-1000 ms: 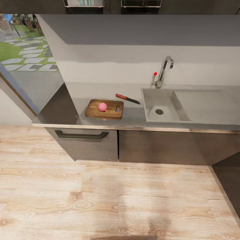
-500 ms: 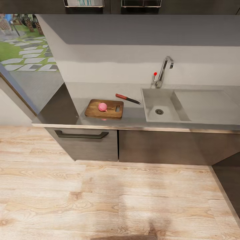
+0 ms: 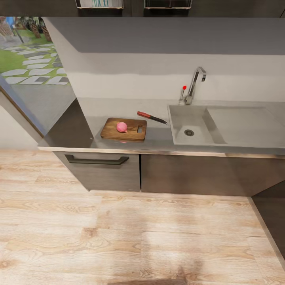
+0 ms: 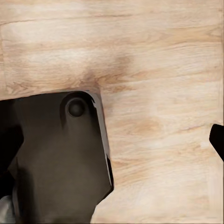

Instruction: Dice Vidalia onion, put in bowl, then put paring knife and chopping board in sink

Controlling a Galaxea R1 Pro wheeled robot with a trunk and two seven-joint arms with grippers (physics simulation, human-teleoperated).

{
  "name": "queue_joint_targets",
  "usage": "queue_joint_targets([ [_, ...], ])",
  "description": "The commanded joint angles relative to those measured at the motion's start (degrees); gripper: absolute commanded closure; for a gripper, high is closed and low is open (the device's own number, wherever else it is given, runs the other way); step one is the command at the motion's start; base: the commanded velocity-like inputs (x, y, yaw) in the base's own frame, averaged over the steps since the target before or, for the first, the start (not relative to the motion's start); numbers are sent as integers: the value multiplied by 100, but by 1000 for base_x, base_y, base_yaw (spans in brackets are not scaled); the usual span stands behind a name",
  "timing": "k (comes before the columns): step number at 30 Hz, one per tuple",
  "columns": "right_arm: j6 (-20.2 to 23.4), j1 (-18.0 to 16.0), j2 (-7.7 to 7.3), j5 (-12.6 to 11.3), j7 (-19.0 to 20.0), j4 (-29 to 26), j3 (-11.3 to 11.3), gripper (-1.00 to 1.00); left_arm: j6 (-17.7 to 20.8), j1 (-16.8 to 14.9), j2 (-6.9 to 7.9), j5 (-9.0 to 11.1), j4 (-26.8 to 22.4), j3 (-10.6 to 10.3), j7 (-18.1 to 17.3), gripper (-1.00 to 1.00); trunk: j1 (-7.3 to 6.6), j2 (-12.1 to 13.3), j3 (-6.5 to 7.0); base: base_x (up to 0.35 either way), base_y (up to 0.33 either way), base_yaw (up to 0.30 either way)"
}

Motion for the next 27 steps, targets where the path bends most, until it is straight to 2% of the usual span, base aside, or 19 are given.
queue_joint_targets([
  [1,-4,2,-2,-13,-57,103,50,-100,-15,0,6,28,37,-49,45,-100,4,-9,-7,0,0,0],
  [7,-4,2,6,-16,-43,439,50,-100,-25,0,5,36,117,-46,44,-100,4,-9,-7,0,0,0],
  [27,-4,2,8,-18,-37,489,50,-100,-39,0,5,47,154,-9,50,-100,4,-9,-7,0,0,0],
])
